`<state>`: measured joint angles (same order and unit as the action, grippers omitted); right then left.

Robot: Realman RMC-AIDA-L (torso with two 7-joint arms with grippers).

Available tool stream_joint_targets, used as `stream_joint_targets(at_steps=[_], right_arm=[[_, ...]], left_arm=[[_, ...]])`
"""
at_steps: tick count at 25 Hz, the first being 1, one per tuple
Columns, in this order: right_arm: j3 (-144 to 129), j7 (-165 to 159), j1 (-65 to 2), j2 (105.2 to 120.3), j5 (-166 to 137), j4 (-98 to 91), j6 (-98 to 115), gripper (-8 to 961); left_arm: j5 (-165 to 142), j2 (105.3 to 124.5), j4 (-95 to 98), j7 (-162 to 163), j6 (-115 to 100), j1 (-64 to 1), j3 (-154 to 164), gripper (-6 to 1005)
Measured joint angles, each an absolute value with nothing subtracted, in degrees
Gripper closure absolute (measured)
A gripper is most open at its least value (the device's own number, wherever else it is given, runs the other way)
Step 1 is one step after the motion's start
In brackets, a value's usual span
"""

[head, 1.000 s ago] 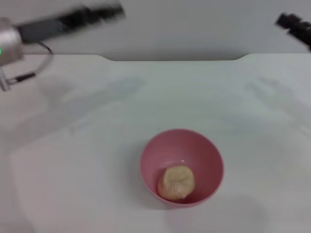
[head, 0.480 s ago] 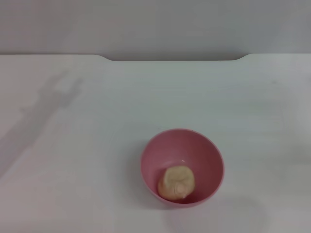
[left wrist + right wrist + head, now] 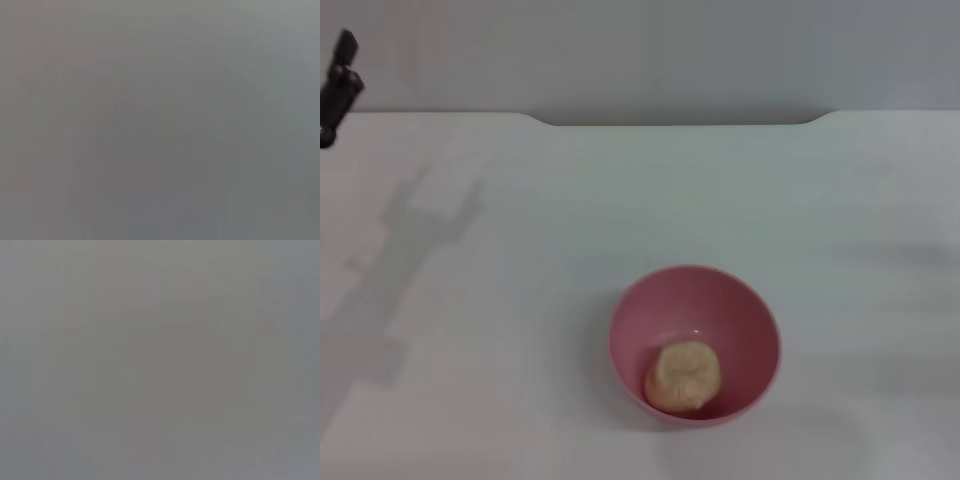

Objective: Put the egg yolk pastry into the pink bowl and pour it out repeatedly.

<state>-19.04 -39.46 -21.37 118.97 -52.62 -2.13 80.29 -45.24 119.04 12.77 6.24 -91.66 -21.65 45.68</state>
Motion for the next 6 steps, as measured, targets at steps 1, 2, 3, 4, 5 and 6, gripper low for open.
stream_joint_targets(at_steps=[1,2,3,4,5,6], right_arm=[[-18.81,-35.3,-21.73,119.01,-52.02,-0.21,80.31,352],[-18.7,-32.64,-21.98,119.07,-51.71,1.05,80.35,352],[-18.5,-28.72,-22.38,119.19,-51.46,2.88,80.49,352],[-18.3,-25.48,-22.77,119.3,-51.39,4.6,80.64,352],[-18.18,-22.67,-23.21,119.39,-51.39,6.01,80.7,352],[-18.1,-18.74,-23.92,119.45,-51.37,7.72,80.69,352]], left_arm=[[-45.24,119.07,11.84,4.17,-90.82,-21.91,45.67,192],[-45.24,119.07,11.84,4.17,-90.82,-21.91,45.67,193],[-45.28,119.12,10.57,2.01,-88.15,-22.1,45.75,193],[-45.33,119.12,10.44,1.93,-87.65,-22.1,45.81,193],[-45.41,119.12,10.13,1.8,-86.26,-22.1,45.93,193],[-45.48,119.12,9.71,1.76,-84.78,-22.1,46.04,193]])
